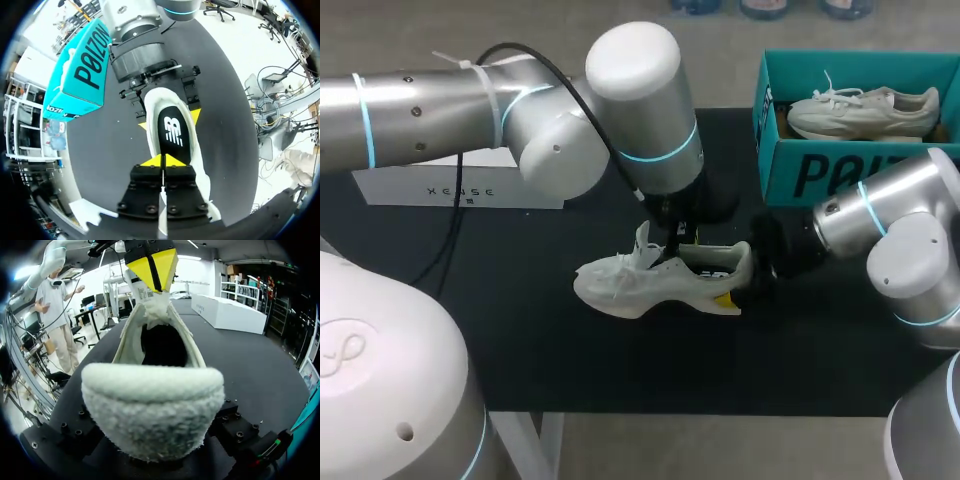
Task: Take the shoe out of the shoebox, open the shoe tongue, remove and reinsert the insole, then place the shoe into the shoebox
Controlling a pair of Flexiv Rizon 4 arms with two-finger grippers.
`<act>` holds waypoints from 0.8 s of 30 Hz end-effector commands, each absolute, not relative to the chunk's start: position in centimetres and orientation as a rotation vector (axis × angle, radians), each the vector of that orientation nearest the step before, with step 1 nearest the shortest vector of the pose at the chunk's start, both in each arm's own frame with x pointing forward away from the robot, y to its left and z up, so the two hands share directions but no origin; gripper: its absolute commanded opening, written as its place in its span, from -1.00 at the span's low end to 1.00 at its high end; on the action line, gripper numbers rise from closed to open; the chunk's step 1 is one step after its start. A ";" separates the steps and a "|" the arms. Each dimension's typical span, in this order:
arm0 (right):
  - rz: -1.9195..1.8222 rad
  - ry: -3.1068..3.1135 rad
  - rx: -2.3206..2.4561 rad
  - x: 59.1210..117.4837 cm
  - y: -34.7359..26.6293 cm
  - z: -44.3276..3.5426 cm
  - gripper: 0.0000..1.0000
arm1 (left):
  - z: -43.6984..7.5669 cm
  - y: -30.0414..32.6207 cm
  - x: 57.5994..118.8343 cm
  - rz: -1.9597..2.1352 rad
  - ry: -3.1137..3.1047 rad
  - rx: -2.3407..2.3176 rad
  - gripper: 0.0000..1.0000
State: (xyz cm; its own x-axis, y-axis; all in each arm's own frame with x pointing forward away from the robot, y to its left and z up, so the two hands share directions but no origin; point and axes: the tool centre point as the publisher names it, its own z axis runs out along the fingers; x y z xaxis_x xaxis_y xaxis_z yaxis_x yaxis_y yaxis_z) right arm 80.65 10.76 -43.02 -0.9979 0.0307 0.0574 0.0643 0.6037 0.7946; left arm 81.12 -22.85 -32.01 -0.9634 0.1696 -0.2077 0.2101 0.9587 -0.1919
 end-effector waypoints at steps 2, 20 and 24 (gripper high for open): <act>-1.378 -2.780 -0.084 80.8 10.8 -43.7 -1.00 | -31.7 -23.1 81.3 -0.182 3.039 0.230 -1.00; -1.378 -2.780 -0.084 80.8 10.8 -43.7 -1.00 | -32.2 -23.9 80.7 -0.245 2.991 0.090 -1.00; -1.378 -2.780 -0.084 80.8 10.8 -43.7 -1.00 | -33.5 -24.1 80.7 -0.265 3.017 0.126 -1.00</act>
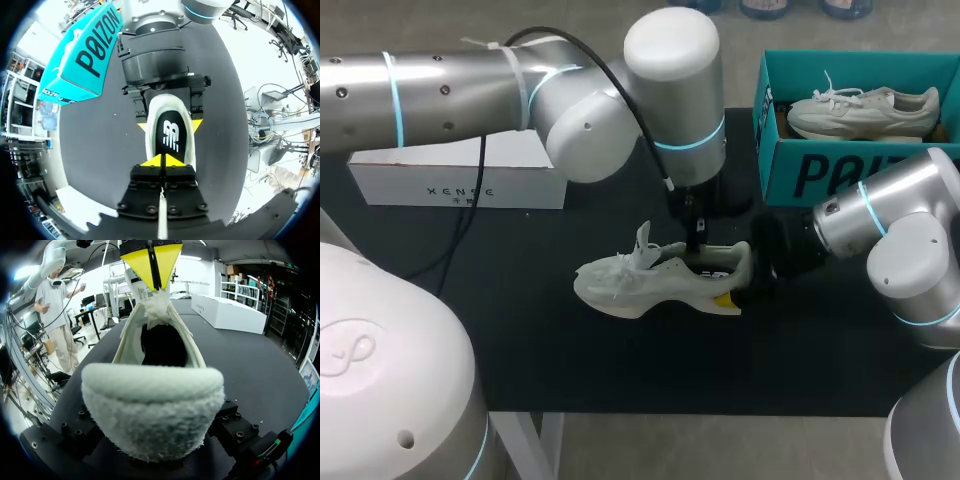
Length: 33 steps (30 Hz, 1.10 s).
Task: Take the shoe out of the shoebox, open the shoe tongue, remove and reinsert the insole, then place the shoe into the shoebox
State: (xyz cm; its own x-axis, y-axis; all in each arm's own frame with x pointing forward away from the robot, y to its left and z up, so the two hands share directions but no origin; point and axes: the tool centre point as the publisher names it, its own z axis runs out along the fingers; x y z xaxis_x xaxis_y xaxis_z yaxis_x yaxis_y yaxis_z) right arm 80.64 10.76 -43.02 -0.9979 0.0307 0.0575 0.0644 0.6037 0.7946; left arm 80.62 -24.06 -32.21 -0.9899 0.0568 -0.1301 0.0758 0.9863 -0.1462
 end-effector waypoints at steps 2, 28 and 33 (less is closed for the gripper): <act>-1.378 -2.780 -0.084 80.8 10.8 -43.7 -1.00 | -34.2 -24.3 80.8 -0.269 3.031 0.161 -1.00; -1.378 -2.780 -0.084 80.8 10.8 -43.7 -1.00 | -38.0 -23.2 78.3 -0.125 3.177 0.283 -1.00; -1.378 -2.780 -0.084 80.8 10.8 -43.7 -1.00 | -37.7 -22.6 77.4 -0.087 3.130 0.222 -1.00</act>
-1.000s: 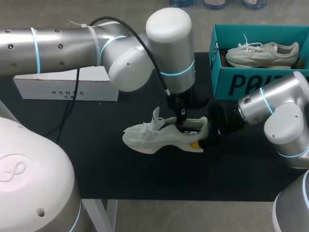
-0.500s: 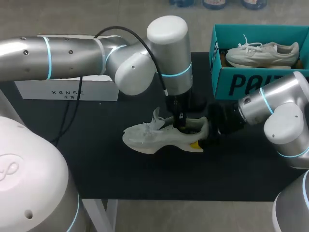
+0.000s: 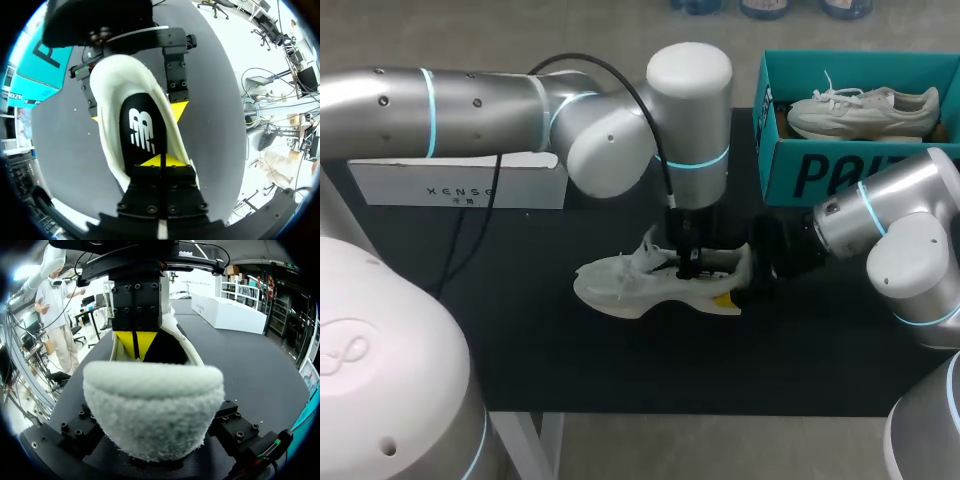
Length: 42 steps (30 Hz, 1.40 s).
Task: Take the shoe out of the shoebox, open the shoe tongue, remove and reinsert the insole, then place the shoe into the shoebox
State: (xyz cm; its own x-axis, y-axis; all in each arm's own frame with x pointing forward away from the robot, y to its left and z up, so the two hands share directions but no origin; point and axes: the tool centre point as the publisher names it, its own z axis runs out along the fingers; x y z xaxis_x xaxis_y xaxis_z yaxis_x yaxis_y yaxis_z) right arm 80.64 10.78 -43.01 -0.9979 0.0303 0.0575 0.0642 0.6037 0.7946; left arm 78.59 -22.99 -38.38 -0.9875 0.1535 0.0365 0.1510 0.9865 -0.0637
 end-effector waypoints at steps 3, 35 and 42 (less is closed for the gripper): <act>-1.378 -2.780 -0.084 80.8 10.8 -43.7 -1.00 | -37.6 -22.6 77.2 0.075 -3.150 -0.208 -1.00; -1.378 -2.780 -0.084 80.8 10.8 -43.7 -1.00 | -40.1 -21.6 78.5 -0.025 -3.026 -0.207 -1.00; -1.378 -2.780 -0.084 80.8 10.8 -43.7 -1.00 | -41.3 -22.0 78.4 0.006 -3.006 -0.216 -1.00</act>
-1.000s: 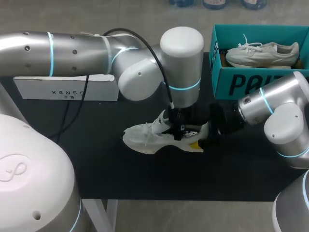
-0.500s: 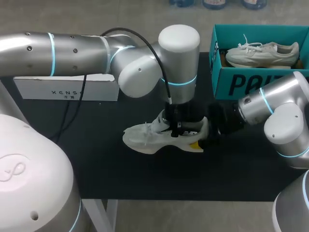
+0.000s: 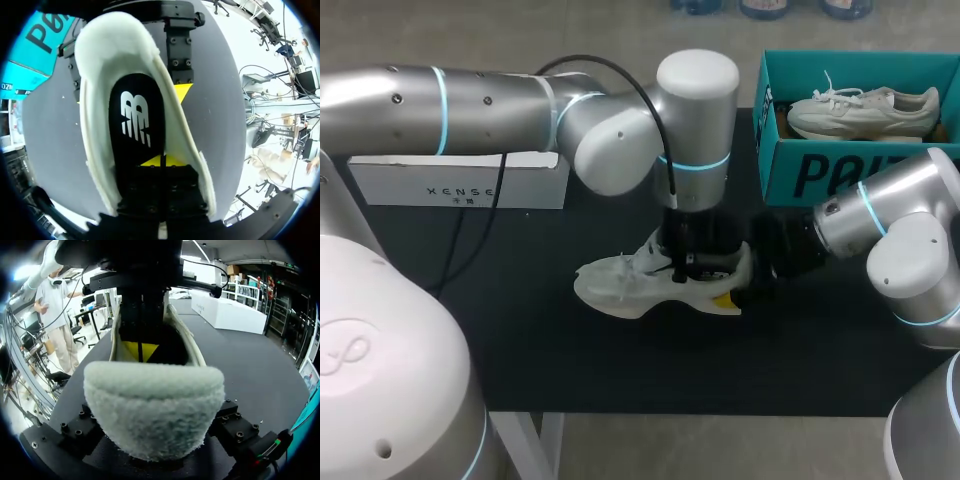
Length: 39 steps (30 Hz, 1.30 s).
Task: Take the shoe out of the shoebox, open the shoe tongue, remove and reinsert the insole, then place the shoe into the shoebox
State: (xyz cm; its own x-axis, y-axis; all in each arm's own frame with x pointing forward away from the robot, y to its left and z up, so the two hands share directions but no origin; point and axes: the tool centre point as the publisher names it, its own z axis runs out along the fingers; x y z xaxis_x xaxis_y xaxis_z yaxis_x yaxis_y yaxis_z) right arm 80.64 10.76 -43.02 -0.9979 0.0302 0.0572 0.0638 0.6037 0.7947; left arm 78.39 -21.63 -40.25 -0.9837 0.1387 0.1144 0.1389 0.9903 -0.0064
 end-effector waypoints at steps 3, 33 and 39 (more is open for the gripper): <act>-1.378 -2.780 -0.084 80.8 10.8 -43.7 -1.00 | -41.5 -22.1 78.1 0.017 -2.994 -0.223 -1.00; -1.378 -2.780 -0.084 80.8 10.8 -43.7 -1.00 | -42.8 -21.6 77.2 0.070 -3.068 -0.146 -0.62; -1.378 -2.780 -0.084 80.8 10.8 -43.7 -1.00 | -41.4 -22.1 77.0 0.082 -3.052 -0.222 -1.00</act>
